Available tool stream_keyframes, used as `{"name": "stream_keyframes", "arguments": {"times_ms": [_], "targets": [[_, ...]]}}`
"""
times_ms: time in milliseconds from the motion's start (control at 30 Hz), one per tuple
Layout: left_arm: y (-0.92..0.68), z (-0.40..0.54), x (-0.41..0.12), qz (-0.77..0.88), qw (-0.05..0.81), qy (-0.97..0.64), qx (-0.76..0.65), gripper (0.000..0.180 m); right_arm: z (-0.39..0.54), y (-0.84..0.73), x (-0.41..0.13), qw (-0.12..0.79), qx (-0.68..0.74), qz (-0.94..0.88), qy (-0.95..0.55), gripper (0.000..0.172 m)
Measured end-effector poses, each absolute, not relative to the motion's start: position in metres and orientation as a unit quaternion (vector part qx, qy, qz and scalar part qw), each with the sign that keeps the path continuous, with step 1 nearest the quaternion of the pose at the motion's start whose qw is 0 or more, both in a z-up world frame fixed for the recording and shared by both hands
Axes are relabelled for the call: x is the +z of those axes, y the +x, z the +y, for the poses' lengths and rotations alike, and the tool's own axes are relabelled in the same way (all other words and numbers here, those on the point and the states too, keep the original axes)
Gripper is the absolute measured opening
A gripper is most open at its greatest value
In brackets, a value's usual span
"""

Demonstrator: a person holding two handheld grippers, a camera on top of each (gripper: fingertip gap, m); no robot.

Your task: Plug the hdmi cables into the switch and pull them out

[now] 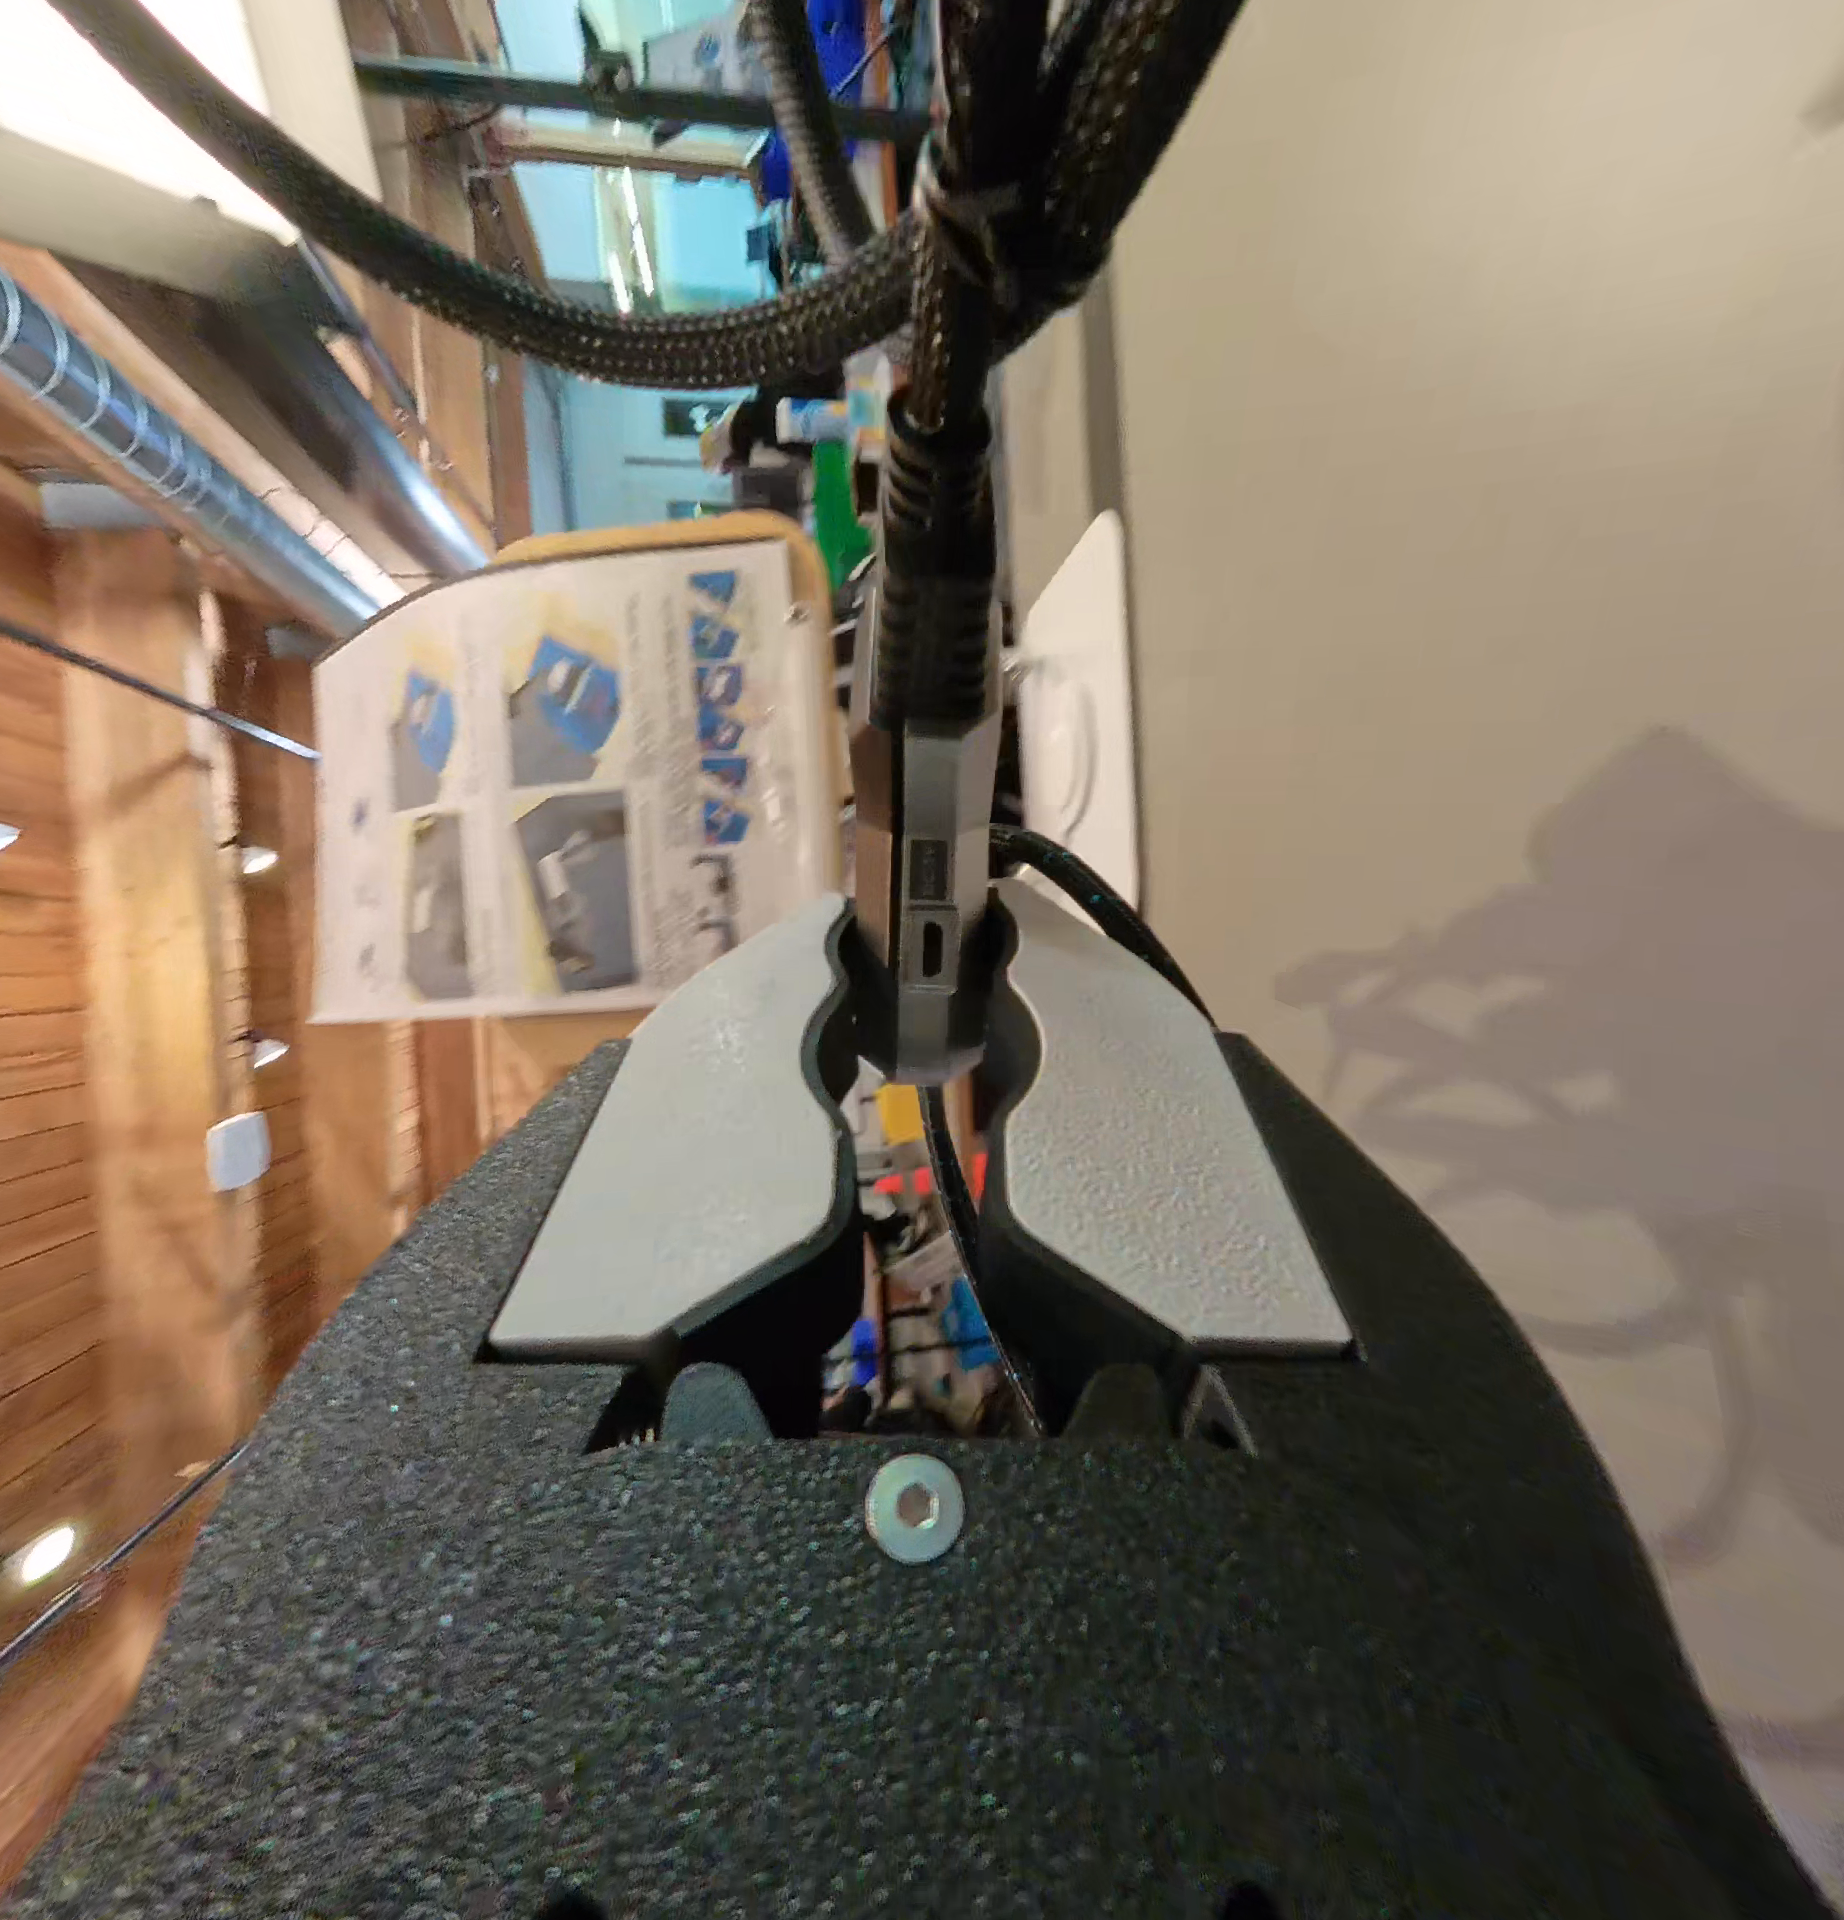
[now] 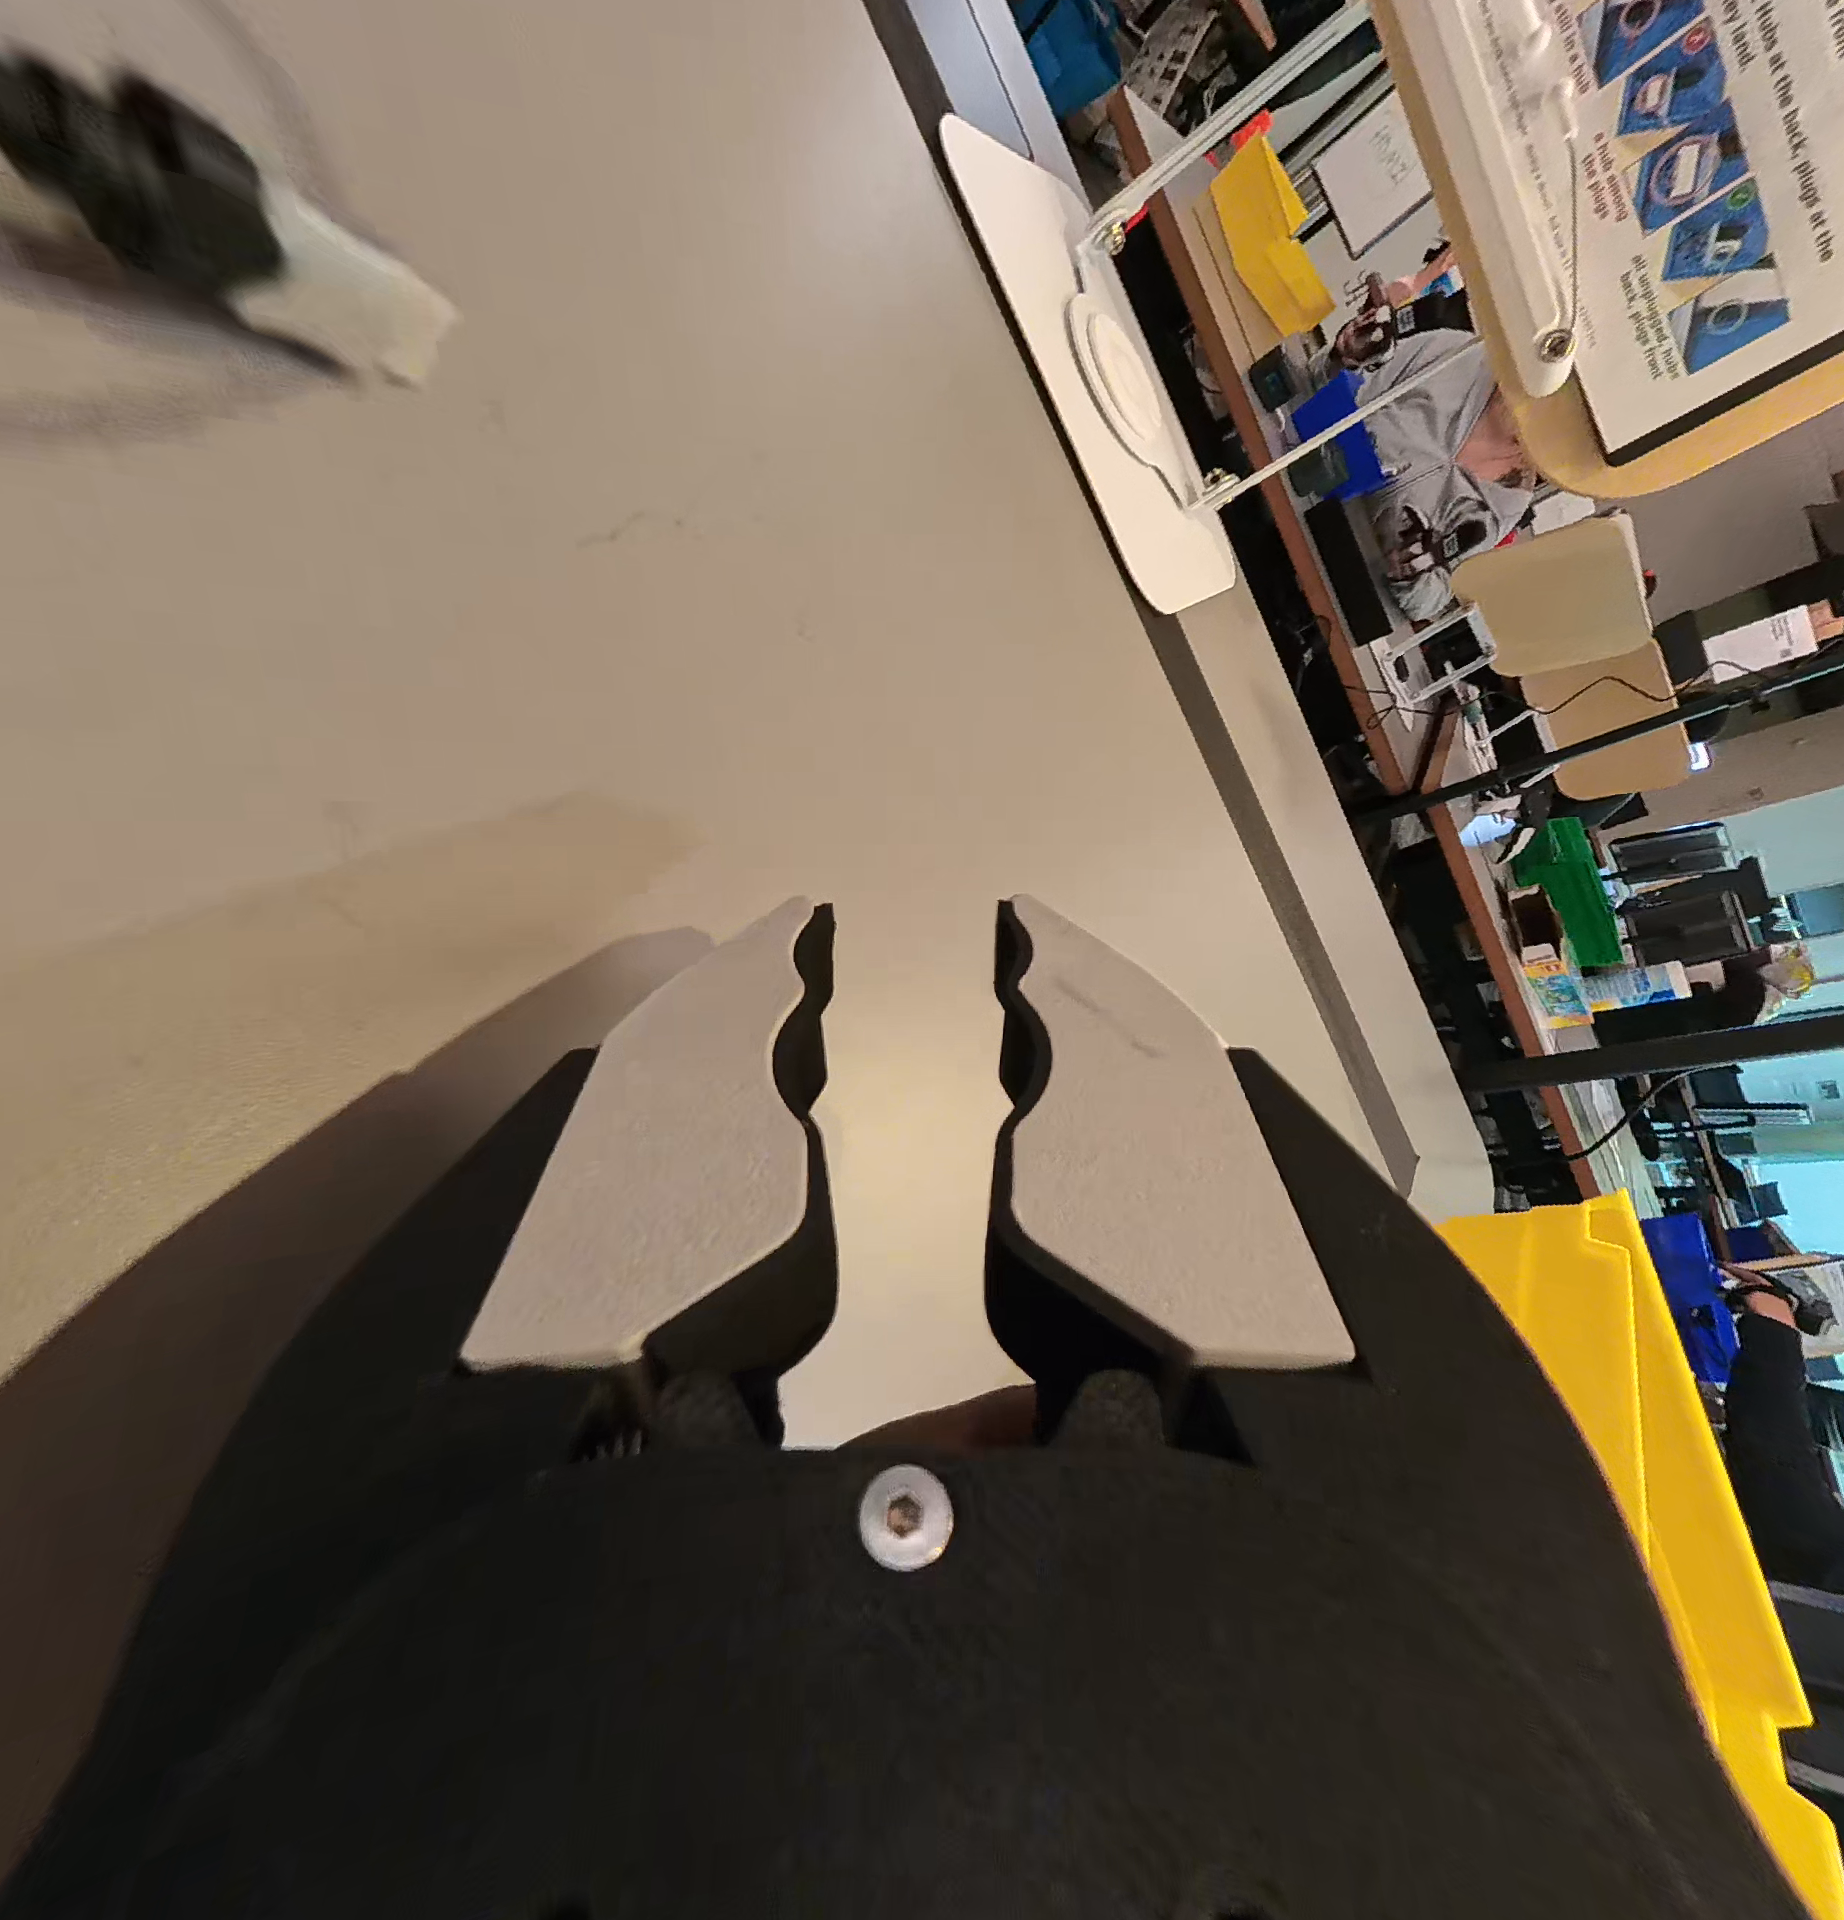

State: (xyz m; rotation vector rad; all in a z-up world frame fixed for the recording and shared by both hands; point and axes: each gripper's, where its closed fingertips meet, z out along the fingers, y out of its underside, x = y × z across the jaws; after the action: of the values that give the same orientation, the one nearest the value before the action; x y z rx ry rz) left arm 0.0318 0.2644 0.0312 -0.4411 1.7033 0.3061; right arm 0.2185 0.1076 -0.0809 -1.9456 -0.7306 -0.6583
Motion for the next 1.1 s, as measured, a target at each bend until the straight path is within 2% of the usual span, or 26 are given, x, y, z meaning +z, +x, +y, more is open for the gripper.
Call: {"name": "stream_keyframes", "arguments": {"times_ms": [233,400,600,700,867,933,1100], "targets": [[0.064,0.231,-0.055,0.785,0.591,-0.175,0.061,0.021,0.109,0.217,-0.079,0.477,-0.274,-0.303,-0.778,0.031],[0.069,0.219,-0.087,0.804,0.575,-0.139,0.058,0.021,0.111,0.212,-0.084,0.478,-0.275,-0.323,-0.769,0.032],[0.070,0.210,-0.098,0.832,0.543,-0.057,0.100,0.022,0.112,0.195,-0.094,0.474,-0.265,-0.364,-0.757,0.036],[0.068,0.203,-0.100,0.858,0.501,-0.024,0.109,0.038,0.112,0.189,-0.098,0.467,-0.270,-0.385,-0.749,0.037],[0.059,0.202,-0.092,0.904,0.409,-0.107,0.064,0.068,0.111,0.186,-0.100,0.460,-0.283,-0.399,-0.741,0.036],[0.057,0.201,-0.080,0.904,0.403,-0.139,0.036,0.074,0.111,0.188,-0.099,0.455,-0.289,-0.399,-0.742,0.037],[0.040,0.205,-0.061,0.879,0.409,-0.243,-0.035,0.075,0.107,0.183,-0.099,0.443,-0.274,-0.402,-0.753,0.037]]}}
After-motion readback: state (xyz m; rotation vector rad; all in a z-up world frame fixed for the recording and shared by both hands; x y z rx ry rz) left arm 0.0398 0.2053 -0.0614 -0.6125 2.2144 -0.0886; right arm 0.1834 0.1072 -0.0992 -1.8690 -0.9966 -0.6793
